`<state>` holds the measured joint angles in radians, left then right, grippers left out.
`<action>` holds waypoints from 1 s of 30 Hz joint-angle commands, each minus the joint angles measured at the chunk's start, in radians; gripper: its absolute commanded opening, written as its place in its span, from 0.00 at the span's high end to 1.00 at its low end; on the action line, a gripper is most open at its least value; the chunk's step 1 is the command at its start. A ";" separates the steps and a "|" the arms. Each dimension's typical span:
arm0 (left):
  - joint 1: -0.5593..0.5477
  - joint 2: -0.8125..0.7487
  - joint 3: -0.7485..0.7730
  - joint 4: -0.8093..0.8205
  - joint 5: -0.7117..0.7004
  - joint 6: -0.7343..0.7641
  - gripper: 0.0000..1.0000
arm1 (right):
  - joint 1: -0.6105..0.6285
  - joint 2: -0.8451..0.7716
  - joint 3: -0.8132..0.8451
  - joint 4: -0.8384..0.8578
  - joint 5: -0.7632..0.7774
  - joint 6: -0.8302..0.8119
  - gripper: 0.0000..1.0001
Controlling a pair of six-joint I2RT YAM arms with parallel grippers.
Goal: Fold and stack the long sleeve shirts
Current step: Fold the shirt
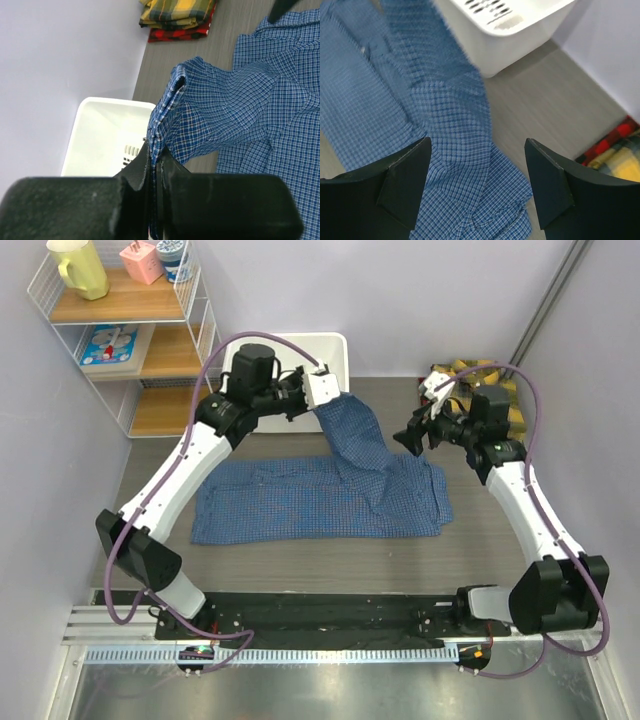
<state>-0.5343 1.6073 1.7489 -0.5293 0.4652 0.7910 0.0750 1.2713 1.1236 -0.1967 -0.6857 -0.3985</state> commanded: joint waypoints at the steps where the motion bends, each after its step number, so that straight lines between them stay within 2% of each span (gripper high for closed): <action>1: 0.010 -0.049 -0.041 0.165 0.070 0.028 1.00 | 0.000 0.071 -0.031 -0.053 -0.132 -0.218 0.19; 10: 0.014 -0.072 -0.078 0.186 0.176 0.016 1.00 | 0.000 0.295 0.036 -0.047 -0.190 -0.319 0.16; 16: 0.017 -0.075 -0.089 0.221 0.191 -0.022 1.00 | 0.002 0.428 0.106 0.016 -0.192 -0.278 0.19; 22: 0.020 -0.081 -0.092 0.236 0.190 -0.038 1.00 | 0.014 0.477 0.104 0.112 -0.158 -0.211 0.24; 25: 0.020 -0.083 -0.100 0.242 0.176 -0.038 1.00 | 0.017 0.481 0.107 0.094 -0.141 -0.217 0.55; 26: 0.020 -0.084 -0.101 0.241 0.168 -0.041 1.00 | 0.019 0.470 0.110 0.083 -0.127 -0.221 0.80; 27: 0.025 -0.081 -0.104 0.245 0.161 -0.044 1.00 | 0.017 0.462 0.114 0.063 -0.092 -0.249 0.93; 28: 0.028 -0.080 -0.107 0.250 0.139 -0.039 1.00 | 0.017 0.452 0.114 0.053 -0.050 -0.252 0.99; 30: 0.046 -0.080 -0.141 0.282 0.119 -0.052 1.00 | 0.017 0.418 0.107 0.059 0.096 -0.238 0.99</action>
<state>-0.5167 1.5627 1.6444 -0.3428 0.6186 0.7620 0.0879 1.7557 1.1938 -0.1562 -0.7826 -0.6270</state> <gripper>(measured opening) 0.014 0.030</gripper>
